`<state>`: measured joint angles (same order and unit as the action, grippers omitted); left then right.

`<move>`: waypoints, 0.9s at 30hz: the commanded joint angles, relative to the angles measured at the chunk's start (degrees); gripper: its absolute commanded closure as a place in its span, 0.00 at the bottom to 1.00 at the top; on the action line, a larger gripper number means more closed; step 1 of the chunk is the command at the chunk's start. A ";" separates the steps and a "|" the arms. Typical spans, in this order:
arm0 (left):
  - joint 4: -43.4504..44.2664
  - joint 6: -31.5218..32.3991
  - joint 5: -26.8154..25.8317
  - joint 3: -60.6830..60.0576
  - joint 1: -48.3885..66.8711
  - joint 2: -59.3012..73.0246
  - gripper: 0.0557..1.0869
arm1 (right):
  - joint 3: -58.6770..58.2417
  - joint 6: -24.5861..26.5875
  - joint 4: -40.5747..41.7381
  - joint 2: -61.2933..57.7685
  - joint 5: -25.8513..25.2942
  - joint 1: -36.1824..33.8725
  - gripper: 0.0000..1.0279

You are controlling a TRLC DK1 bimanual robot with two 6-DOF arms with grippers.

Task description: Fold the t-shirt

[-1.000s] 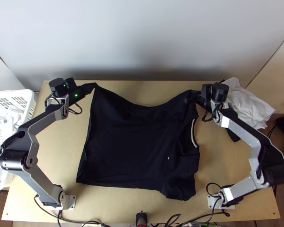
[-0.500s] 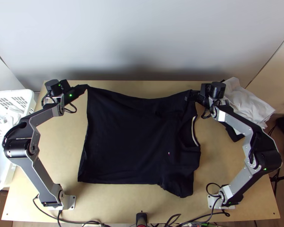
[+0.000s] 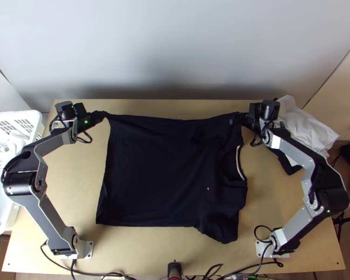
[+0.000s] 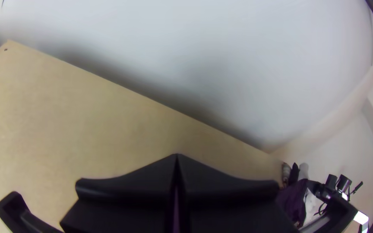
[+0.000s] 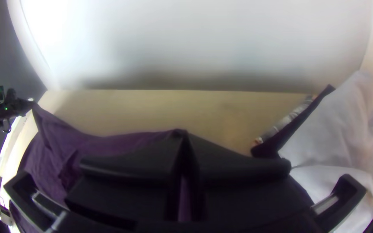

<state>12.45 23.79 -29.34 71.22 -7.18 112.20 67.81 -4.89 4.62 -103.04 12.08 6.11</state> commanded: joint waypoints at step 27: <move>-40.57 -12.01 -5.20 -1.08 -1.61 -19.83 0.97 | 10.94 -2.23 -39.87 10.76 0.23 2.68 0.97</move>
<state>-18.15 12.93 -36.82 68.75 -9.61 95.98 75.64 -7.07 -27.14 -92.88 12.27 8.10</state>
